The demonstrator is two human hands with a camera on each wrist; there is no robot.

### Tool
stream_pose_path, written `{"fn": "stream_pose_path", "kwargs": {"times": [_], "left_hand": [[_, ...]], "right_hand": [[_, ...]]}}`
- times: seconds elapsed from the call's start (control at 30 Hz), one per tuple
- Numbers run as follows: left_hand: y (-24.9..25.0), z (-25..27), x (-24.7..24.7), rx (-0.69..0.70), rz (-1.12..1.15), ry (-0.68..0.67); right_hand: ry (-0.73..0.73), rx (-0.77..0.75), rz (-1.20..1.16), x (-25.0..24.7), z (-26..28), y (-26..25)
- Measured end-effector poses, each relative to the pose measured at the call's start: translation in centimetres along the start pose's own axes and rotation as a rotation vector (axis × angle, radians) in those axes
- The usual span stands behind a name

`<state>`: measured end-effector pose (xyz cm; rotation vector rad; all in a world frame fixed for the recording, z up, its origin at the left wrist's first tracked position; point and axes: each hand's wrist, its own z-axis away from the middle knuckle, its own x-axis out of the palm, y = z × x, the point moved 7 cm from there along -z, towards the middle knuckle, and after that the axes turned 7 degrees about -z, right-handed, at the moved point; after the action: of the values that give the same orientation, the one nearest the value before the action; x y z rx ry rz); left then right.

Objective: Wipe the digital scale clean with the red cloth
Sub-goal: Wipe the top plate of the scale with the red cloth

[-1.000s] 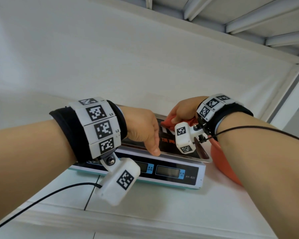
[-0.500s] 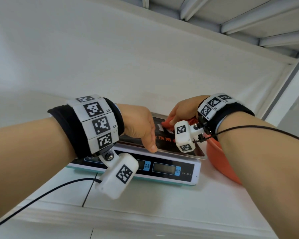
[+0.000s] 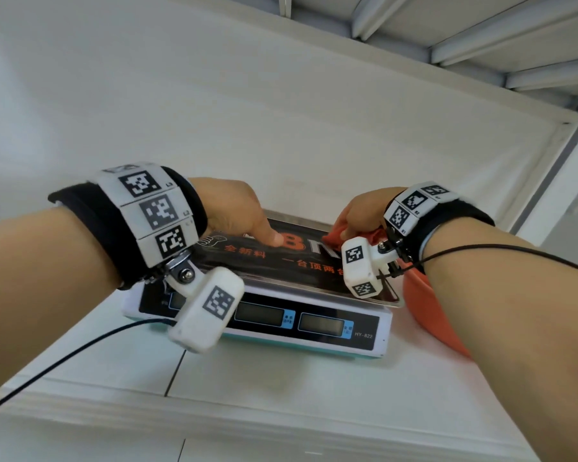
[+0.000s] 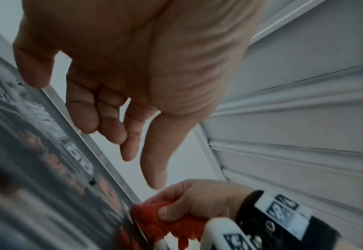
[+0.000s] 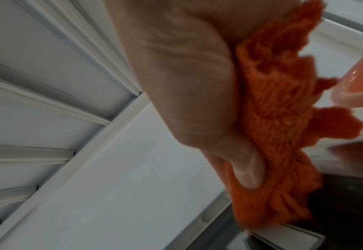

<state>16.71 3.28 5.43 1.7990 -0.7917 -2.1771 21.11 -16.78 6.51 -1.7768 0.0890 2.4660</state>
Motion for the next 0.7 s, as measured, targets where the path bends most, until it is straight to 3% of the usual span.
{"fn": "stream_pose_path", "kwargs": {"times": [0.13,0.3,0.43,0.7], "left_hand": [[1.0,1.2,1.4,0.056,-0.066,-0.097],[1.7,1.7,2.2,0.093,-0.127,-0.138],[1.8,1.7,2.3,0.105,-0.131,-0.137],[1.8,1.4,2.4,0.109,-0.135,-0.125]], "right_hand": [[-0.090,-0.007,-0.186,-0.2,0.3,0.1],[0.116,0.020,0.056,-1.3,-0.1,0.7],[0.092,0.062,0.075,-0.6,0.0,1.6],[-0.229,0.043,-0.338,1.3,0.0,2.7]]}}
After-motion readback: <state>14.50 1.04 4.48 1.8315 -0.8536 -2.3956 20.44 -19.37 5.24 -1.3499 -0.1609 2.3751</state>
